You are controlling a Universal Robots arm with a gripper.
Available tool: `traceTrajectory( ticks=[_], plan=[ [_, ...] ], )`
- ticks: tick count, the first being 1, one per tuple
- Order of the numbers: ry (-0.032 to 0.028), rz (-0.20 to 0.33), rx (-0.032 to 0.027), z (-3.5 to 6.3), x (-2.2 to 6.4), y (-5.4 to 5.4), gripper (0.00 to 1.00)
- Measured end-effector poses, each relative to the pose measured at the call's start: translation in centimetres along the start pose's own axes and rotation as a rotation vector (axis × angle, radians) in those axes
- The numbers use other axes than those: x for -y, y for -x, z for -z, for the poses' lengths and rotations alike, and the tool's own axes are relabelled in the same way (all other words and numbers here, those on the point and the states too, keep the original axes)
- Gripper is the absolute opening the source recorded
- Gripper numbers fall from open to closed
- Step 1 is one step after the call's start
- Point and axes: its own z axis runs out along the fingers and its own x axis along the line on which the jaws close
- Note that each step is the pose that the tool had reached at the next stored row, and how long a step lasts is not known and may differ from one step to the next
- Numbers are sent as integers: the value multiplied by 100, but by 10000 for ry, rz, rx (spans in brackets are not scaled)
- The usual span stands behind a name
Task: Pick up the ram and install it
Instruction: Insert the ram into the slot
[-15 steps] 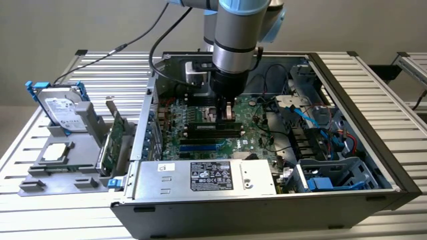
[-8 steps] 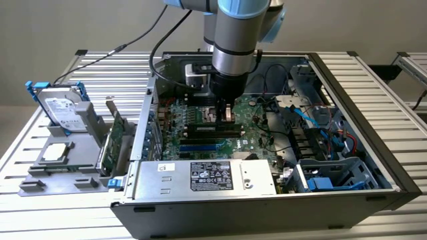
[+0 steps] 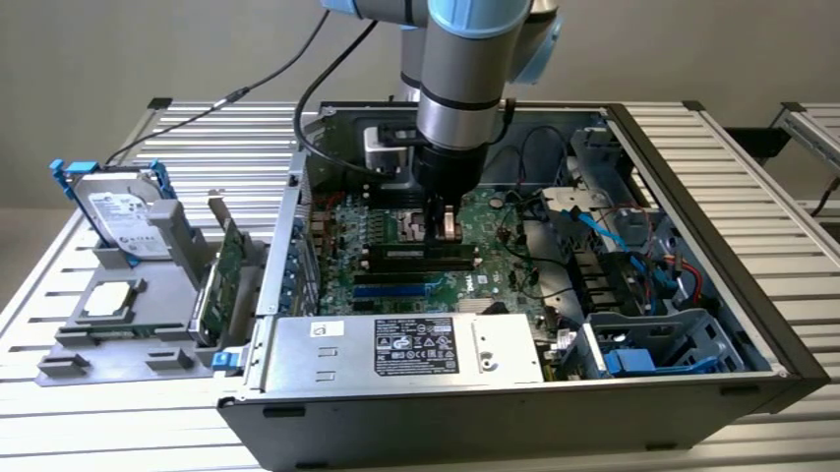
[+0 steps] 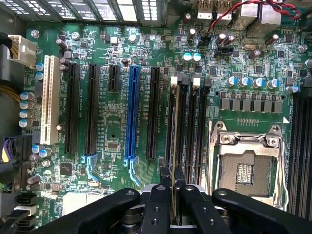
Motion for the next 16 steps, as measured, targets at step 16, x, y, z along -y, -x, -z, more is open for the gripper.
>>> traceTrajectory(
  ticks=[16],
  plan=[
    [-64,0,-3,-53,-18,-5,14]
  ],
)
